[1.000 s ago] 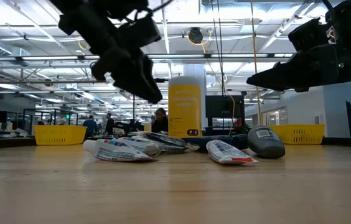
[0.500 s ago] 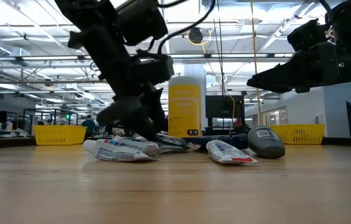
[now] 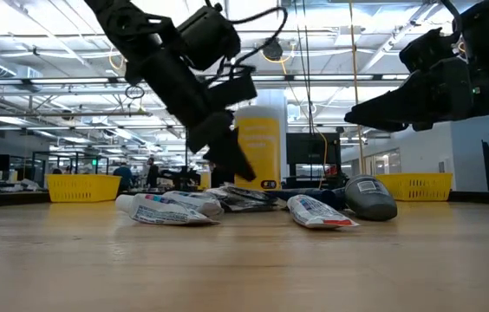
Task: Pick & Place Travel size toiletries
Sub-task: Put the black hairbrush into the left blue bin
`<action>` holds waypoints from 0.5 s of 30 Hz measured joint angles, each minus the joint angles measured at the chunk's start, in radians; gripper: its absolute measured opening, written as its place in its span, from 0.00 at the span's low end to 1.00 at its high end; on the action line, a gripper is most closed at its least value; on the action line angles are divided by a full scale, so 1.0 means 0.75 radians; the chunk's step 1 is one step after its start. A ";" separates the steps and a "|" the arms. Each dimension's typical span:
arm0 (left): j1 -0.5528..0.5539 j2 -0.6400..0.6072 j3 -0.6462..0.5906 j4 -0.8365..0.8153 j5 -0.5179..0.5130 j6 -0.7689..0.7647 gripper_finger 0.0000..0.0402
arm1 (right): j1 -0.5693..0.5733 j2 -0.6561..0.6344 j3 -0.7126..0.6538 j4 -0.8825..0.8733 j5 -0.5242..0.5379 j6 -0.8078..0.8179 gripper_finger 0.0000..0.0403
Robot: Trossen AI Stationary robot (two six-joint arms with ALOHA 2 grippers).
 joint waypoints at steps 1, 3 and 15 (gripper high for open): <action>0.000 0.000 0.000 0.029 0.003 0.021 0.48 | 0.000 0.000 0.000 -0.003 0.000 0.008 0.62; -0.001 0.012 0.000 0.051 0.004 0.056 0.50 | 0.000 0.000 0.000 -0.009 0.000 0.016 0.62; 0.060 0.120 0.002 0.054 0.019 0.026 0.56 | 0.000 0.000 0.000 -0.008 0.000 0.019 0.62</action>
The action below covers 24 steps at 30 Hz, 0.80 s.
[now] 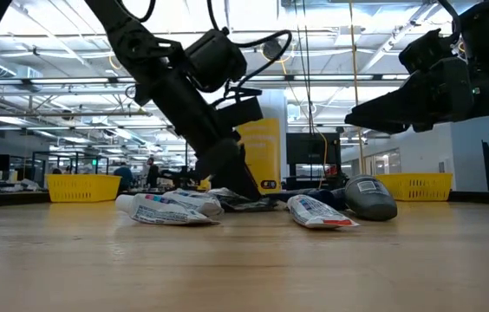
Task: Pick & Place Travel size toiletries
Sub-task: Put the black hairbrush into the left blue bin
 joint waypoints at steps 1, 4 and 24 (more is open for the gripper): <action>0.005 -0.001 0.000 -0.002 0.013 -0.016 0.54 | 0.000 0.000 0.000 0.000 0.000 0.000 0.62; 0.021 -0.001 0.000 -0.013 0.058 -0.048 0.46 | 0.000 0.000 0.000 0.000 0.000 0.001 0.62; -0.051 -0.319 -0.004 -0.094 -0.125 -0.063 0.01 | 0.000 0.000 0.000 -0.003 0.000 0.001 0.62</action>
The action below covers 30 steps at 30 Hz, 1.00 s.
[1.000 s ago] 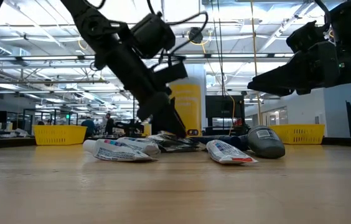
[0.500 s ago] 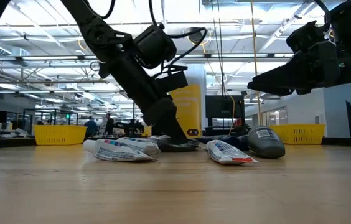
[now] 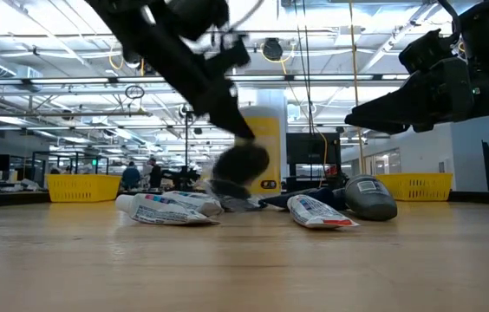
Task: Pick & Place Travel size toiletries
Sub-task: Put the black hairbrush into the left blue bin
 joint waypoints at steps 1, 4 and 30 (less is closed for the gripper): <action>-0.016 -0.039 0.000 0.004 0.001 -0.015 0.01 | 0.000 0.000 0.000 -0.001 0.000 0.000 0.62; -0.074 -0.165 0.001 -0.024 0.009 -0.091 0.02 | 0.000 0.000 -0.001 -0.004 0.000 0.008 0.62; -1.048 -0.617 0.002 -0.753 0.003 -1.738 0.00 | -0.002 0.001 -0.001 0.134 0.000 -0.178 0.62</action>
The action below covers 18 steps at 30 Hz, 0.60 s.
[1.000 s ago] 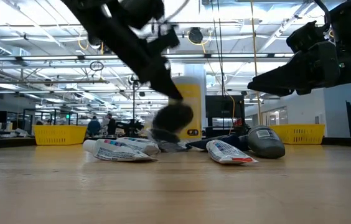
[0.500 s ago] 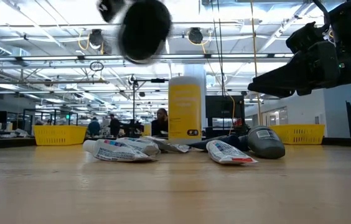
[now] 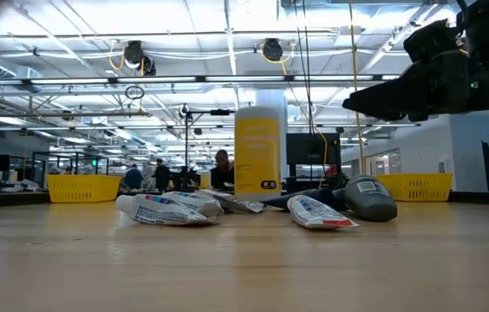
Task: Pick & Place Travel size toiletries
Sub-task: Put the black hairbrush into the left blue bin
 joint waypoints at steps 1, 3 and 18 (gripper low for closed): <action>-0.038 0.008 0.000 -0.012 -0.019 -0.092 0.00 | 0.000 0.000 0.000 0.011 0.000 -0.022 0.62; -0.124 0.018 0.000 -0.048 -0.093 -0.276 0.00 | 0.000 0.000 0.000 0.036 0.000 -0.069 0.62; -0.615 0.144 0.001 -0.287 -0.328 -1.484 0.00 | -0.002 0.000 0.000 0.151 -0.003 -0.302 0.62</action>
